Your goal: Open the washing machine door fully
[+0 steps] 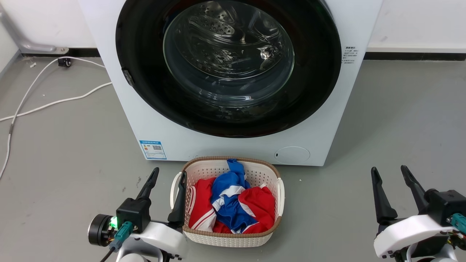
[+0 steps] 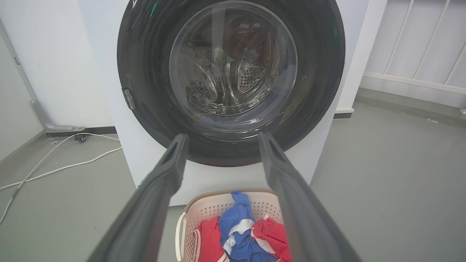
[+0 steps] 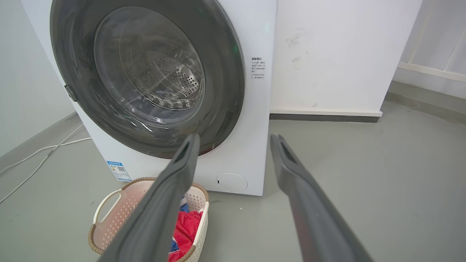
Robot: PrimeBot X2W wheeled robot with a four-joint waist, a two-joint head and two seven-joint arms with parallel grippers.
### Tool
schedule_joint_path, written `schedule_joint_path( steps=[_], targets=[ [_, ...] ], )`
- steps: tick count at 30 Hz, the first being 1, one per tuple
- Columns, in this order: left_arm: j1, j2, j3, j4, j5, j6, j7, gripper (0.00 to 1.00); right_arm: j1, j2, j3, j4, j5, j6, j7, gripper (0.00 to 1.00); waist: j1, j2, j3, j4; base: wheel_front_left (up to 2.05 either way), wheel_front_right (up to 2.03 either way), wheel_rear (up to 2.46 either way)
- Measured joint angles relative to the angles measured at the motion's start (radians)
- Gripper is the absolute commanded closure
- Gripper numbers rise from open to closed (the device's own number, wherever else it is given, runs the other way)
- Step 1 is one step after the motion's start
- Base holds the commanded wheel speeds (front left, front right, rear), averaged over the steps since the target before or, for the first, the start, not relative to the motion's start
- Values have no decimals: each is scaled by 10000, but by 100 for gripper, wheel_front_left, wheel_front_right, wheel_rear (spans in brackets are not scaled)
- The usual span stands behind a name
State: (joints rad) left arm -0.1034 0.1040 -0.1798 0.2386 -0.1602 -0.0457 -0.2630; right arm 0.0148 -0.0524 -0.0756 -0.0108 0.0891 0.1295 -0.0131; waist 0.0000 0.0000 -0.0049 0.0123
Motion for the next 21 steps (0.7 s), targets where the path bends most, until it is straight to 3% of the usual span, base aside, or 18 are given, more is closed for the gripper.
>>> schedule_joint_path(
  steps=[12,13,14,15,21],
  targets=[
    [-55,-86,130,134,-38,-132,0,0,-39,2,-8,222,247,12,-104,0,0,0,-14,39,0,0,0],
    [-56,-90,134,146,-36,-134,0,0,-39,2,-12,249,332,12,-102,18,0,0,-17,45,0,0,0],
    [-58,-92,136,157,-36,-134,0,0,-39,4,-6,257,341,12,-104,66,0,0,-19,51,0,0,0],
    [-63,-98,150,165,-36,-136,0,0,-42,2,8,272,370,12,-94,100,-1,0,-23,58,0,0,0],
    [-84,-123,221,171,-33,-150,0,0,-50,8,-207,374,1319,12,-82,100,0,0,-52,79,0,0,0]
  ],
)
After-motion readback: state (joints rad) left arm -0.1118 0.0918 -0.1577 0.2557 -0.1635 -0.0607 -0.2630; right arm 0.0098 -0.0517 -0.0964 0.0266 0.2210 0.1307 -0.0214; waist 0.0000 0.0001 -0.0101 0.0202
